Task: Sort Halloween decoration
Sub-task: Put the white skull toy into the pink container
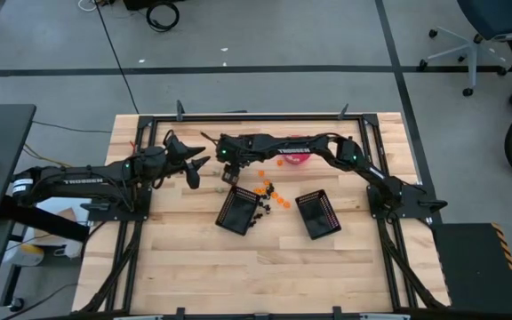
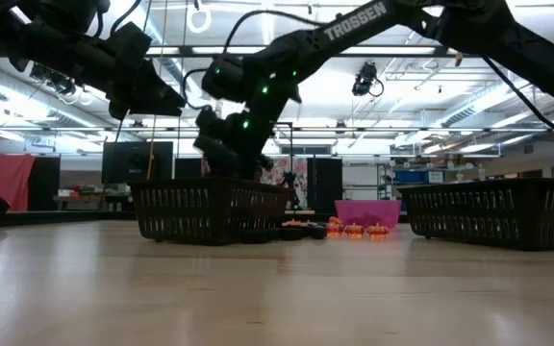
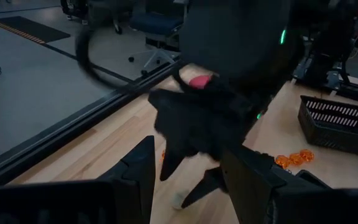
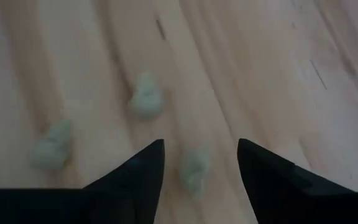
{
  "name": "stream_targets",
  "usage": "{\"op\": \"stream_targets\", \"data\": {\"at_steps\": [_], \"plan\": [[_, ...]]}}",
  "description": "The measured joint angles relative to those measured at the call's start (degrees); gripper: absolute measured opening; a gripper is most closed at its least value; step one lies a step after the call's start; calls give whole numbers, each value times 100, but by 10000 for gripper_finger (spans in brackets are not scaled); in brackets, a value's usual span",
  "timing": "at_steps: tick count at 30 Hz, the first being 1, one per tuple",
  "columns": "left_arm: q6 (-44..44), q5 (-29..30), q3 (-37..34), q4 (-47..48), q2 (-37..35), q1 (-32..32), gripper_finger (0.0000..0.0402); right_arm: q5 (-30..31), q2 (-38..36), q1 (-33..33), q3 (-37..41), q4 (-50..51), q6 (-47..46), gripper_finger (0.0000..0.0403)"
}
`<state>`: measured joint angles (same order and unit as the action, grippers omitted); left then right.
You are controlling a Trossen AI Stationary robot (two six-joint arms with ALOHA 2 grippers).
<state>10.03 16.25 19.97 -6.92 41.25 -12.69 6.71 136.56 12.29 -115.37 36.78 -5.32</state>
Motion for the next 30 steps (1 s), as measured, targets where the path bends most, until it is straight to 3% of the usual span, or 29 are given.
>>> {"op": "stream_targets", "data": {"at_steps": [11, 21, 24, 30], "plan": [[-79, 0, 0, 96, 1, 15, 155, -41, 126, 9, -3, 143, -206, 197], [-79, 0, 0, 125, 1, 15, 155, -951, 124, -20, -3, 175, -7, 174], [-93, -1, 0, 219, 1, 15, 155, -971, 124, -28, -3, 250, -24, 169], [-524, -594, 0, 959, 5, 18, 155, -741, -137, -28, -1, 456, 14, 167]]}}
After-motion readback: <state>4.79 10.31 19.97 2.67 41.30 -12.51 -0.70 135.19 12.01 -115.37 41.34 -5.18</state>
